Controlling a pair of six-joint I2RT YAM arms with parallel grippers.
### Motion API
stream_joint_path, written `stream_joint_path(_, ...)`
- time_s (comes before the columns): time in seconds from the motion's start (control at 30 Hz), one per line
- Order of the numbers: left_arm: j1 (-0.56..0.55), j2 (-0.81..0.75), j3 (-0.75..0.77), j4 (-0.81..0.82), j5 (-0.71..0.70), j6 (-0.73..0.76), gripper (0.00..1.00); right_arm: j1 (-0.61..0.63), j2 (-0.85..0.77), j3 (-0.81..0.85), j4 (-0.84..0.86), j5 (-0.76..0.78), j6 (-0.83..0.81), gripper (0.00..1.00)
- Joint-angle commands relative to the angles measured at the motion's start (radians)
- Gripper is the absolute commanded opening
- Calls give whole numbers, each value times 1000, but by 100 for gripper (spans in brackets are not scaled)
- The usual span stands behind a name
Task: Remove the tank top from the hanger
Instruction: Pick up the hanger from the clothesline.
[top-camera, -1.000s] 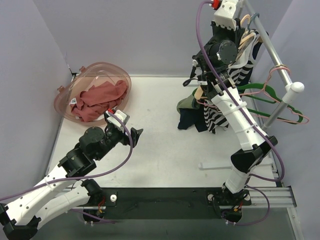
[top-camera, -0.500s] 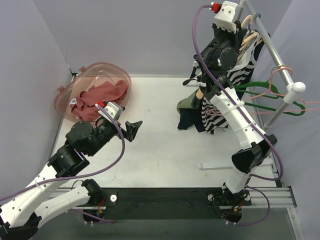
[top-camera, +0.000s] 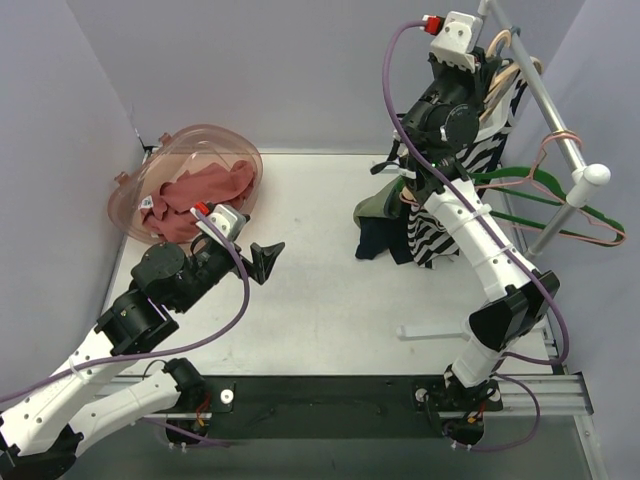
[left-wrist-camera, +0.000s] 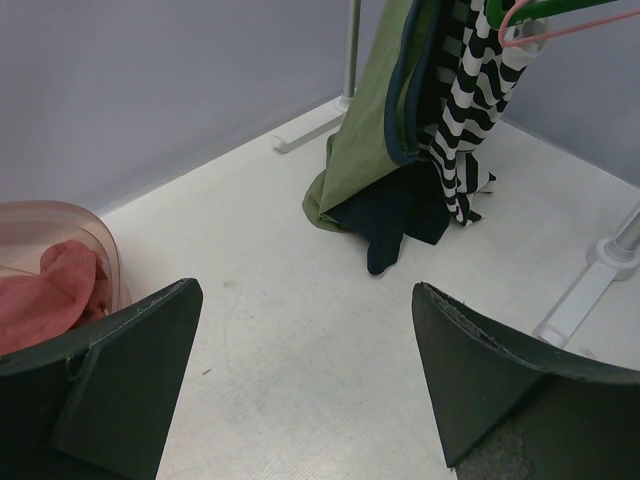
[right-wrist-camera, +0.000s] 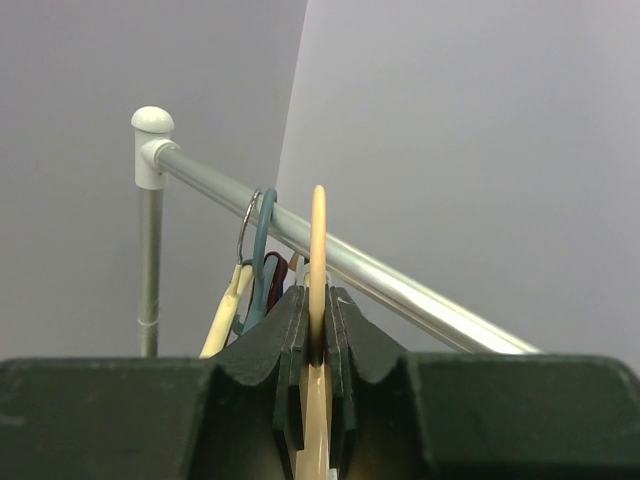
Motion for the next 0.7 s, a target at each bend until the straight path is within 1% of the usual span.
stream_joint_path(0.0,-2,-4,15,10,12,-2,97,-23,-64,-9,125,-73,21,0)
stream_joint_path(0.23,-2,0,24,3,13,-3,97,-40,-27,2,162,-96,16,0)
stream_joint_path(0.5,-2,-14,27,-13,2,0,97,-49,-101,-96,156,-164,53,0)
stream_joint_path(0.67,-4,-9,30,-10,12,-3,97,-61,-87,-102,227,-188,39,0)
